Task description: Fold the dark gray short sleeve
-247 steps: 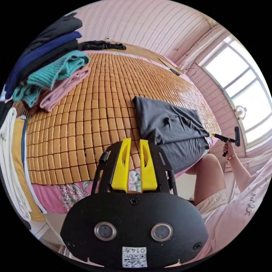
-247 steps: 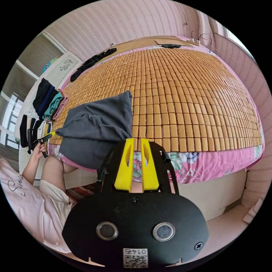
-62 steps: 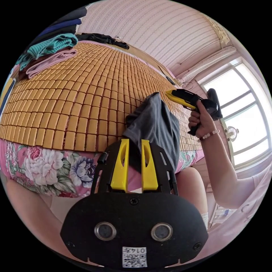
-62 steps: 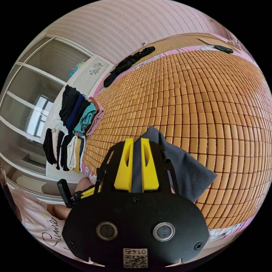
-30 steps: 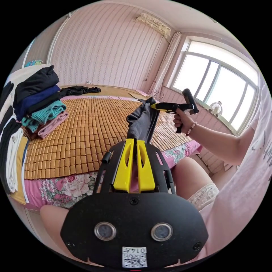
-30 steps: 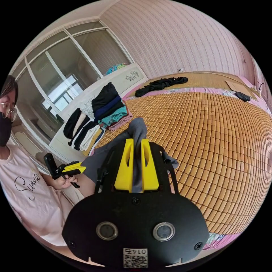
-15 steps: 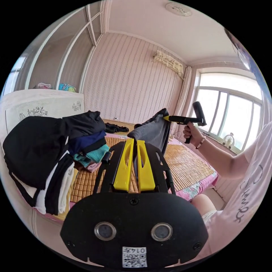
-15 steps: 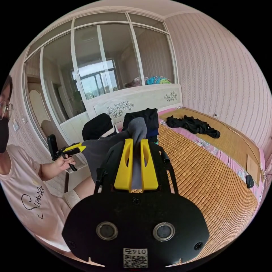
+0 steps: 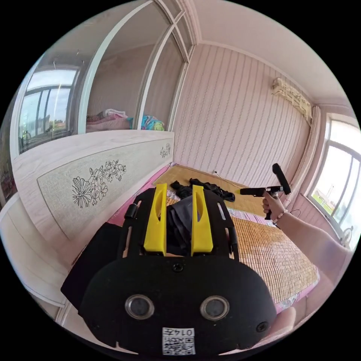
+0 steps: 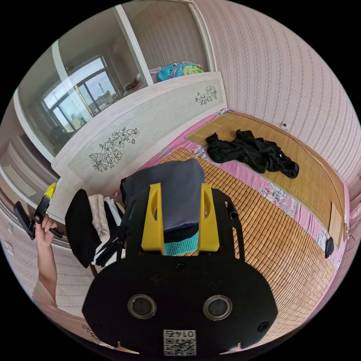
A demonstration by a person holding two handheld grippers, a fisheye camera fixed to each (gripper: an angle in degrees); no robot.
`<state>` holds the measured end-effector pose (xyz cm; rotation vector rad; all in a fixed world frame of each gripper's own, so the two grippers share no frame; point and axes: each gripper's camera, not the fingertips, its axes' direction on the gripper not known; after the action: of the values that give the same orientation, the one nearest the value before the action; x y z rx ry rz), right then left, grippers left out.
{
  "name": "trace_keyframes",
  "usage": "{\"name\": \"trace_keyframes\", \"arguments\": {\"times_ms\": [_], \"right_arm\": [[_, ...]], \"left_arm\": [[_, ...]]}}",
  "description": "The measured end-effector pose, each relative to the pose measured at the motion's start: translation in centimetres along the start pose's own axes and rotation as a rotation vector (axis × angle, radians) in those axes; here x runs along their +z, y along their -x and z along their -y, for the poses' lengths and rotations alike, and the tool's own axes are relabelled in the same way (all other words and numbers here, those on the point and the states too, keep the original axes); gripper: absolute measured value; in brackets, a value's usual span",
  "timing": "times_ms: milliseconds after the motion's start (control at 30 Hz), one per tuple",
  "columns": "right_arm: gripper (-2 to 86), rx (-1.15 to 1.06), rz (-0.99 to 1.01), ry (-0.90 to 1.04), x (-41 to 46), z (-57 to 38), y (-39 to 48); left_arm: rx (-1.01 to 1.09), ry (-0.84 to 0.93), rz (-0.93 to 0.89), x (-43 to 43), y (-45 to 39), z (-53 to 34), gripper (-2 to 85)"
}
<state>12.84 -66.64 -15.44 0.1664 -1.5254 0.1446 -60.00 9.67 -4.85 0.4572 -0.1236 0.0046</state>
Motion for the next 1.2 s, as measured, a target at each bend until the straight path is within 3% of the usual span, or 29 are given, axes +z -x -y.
{"name": "trace_keyframes", "arguments": {"times_ms": [133,300,367,467,633,767,900,1200], "right_arm": [[13.4,-0.08,0.046,0.02,-0.3,-8.1,-0.7],[13.3,-0.089,0.03,0.015,-3.8,-25.8,-1.3],[12.6,-0.005,-0.11,0.037,-4.6,-36.5,-1.0],[11.1,0.146,-0.109,0.096,-4.7,-49.1,0.2],[10.3,0.187,-0.193,0.091,-4.1,-61.0,6.0],[12.6,0.019,-0.212,0.064,-3.5,-60.8,11.0],[13.2,-0.131,-0.186,-0.021,-2.0,-58.2,15.7],[11.3,-0.706,0.123,-0.115,5.7,-50.2,33.4]], "left_arm": [[0.134,-0.046,-0.033,-6.9,-1.1,-5.7,7.8],[0.112,-0.074,0.025,-16.6,-3.0,-17.9,7.7],[0.104,-0.035,0.061,-18.4,-3.8,-22.0,7.8],[0.087,0.071,0.135,-19.3,-5.6,-26.8,8.8],[0.101,0.128,-0.037,-18.9,-8.4,-29.0,11.1],[0.227,0.124,-0.046,-19.4,-10.4,-29.3,11.1],[0.173,0.062,-0.041,-21.4,-8.2,-30.4,11.1],[0.119,0.067,0.157,-21.9,0.8,-31.8,12.1]]}}
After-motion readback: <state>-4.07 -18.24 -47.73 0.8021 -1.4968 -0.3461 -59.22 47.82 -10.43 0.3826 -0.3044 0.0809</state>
